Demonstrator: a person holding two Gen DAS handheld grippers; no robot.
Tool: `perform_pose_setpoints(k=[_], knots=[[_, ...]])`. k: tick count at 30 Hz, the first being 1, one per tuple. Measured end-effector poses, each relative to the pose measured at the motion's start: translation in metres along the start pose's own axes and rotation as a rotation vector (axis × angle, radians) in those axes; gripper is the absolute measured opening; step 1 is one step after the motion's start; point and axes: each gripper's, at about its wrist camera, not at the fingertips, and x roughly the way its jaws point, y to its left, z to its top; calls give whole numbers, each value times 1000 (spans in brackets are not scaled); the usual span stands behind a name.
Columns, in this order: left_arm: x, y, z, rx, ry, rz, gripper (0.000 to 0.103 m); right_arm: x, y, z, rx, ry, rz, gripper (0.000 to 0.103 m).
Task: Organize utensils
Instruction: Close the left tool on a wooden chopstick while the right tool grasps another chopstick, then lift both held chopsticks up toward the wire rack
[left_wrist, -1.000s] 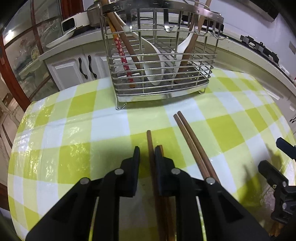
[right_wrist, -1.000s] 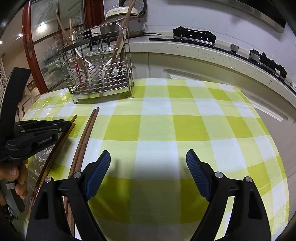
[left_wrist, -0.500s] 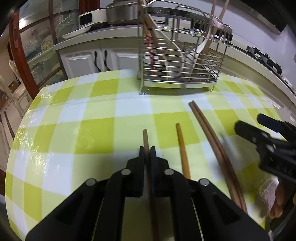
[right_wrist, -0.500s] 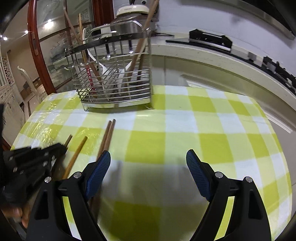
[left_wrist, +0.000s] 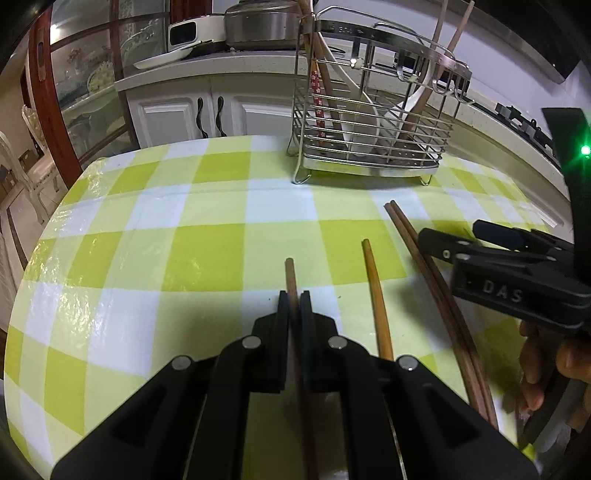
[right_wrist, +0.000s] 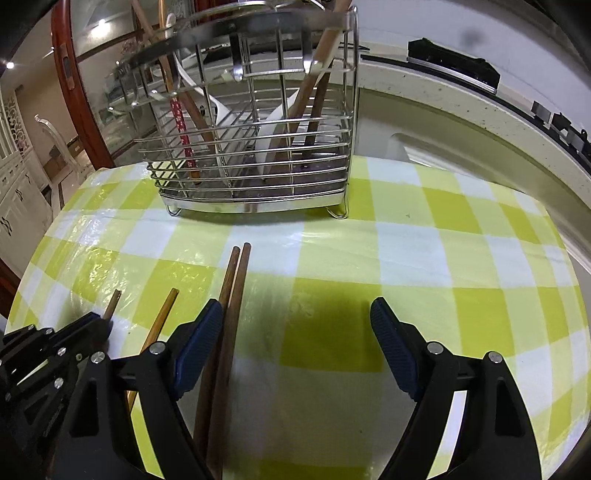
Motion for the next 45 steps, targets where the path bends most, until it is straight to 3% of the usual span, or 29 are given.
perform_pose_setpoints(k=[8,16,19,32,34,36,37,41,43,45], knots=[[0,0,0,-4,0,-4,6,10,8,3,-33,13,-16,72],[-1,-1,-2,-16,0,4,6,-3,7,-5,-98,14,36,21],[-5,-2,-6,-18,1,16,6,-13,-5,-14,-96,28,59,12],[-13,-7,-13,-17,46,32,8,-49,-61,-54,-82,73,79,12],[-11,-10,-9,9,64,36,14,-50,-64,-55,-72,77,79,12],[-9,-14,-5,27,84,44,27,-50,-64,-55,-67,80,74,13],[-8,-14,-5,29,88,46,28,-49,-64,-53,-63,82,72,14],[-8,-15,-7,45,96,64,27,-47,-58,-51,-64,91,55,21],[-10,-14,-8,51,102,70,22,-47,-53,-51,-83,87,26,21],[-11,-15,-8,64,107,72,9,-46,-51,-52,-92,82,18,21]])
